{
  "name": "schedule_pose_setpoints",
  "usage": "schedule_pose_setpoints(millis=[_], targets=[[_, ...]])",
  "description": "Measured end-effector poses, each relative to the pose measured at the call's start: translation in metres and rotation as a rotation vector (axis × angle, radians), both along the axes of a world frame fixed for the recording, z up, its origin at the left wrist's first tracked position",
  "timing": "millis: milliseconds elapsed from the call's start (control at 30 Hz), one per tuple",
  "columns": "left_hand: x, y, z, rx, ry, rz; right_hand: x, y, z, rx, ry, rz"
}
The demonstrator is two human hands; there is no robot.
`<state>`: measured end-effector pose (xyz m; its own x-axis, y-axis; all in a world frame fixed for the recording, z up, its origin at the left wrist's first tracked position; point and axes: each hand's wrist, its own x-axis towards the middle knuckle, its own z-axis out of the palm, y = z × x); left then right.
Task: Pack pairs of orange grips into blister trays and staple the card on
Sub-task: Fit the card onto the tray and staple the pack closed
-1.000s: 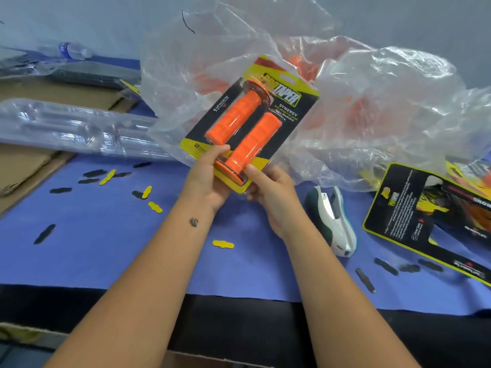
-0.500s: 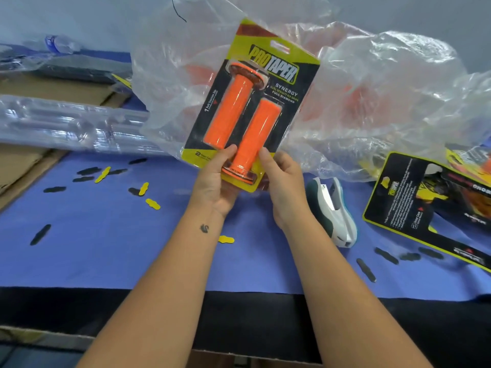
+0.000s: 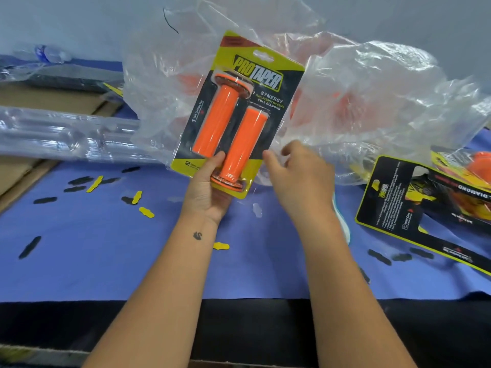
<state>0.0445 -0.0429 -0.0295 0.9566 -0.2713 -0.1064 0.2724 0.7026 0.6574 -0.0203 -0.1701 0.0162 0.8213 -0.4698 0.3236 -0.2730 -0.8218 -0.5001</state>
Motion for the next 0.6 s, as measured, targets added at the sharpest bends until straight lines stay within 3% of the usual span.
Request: schedule_pose_setpoints(millis=[67, 133, 233, 300, 400, 467, 533, 600], targets=[[0.0, 0.0, 0.001, -0.011, 0.006, 0.01, -0.004, -0.014, 0.01, -0.129, 0.048, -0.137], [0.001, 0.0, 0.001, -0.028, 0.015, 0.019, -0.009, -0.028, 0.015, -0.056, 0.246, -0.195], [0.001, 0.0, 0.002, -0.055, 0.032, 0.036, -0.017, -0.037, 0.012, -0.021, 0.504, -0.066], [0.002, 0.0, 0.002, -0.06, 0.041, 0.036, -0.017, -0.034, 0.008, -0.065, 0.416, 0.089], [0.002, 0.001, 0.002, -0.06, 0.042, 0.029, -0.012, -0.02, 0.006, 0.132, 0.272, 0.329], [0.002, 0.002, 0.001, -0.066, 0.038, 0.02, -0.008, -0.015, 0.002, 0.125, 0.37, 0.347], [0.003, 0.002, 0.001, -0.078, 0.038, 0.014, -0.005, -0.017, -0.005, -0.041, 0.517, 0.295], [0.003, 0.003, 0.001, -0.091, 0.039, 0.015, -0.005, -0.021, -0.009, -0.088, 0.54, 0.26]])
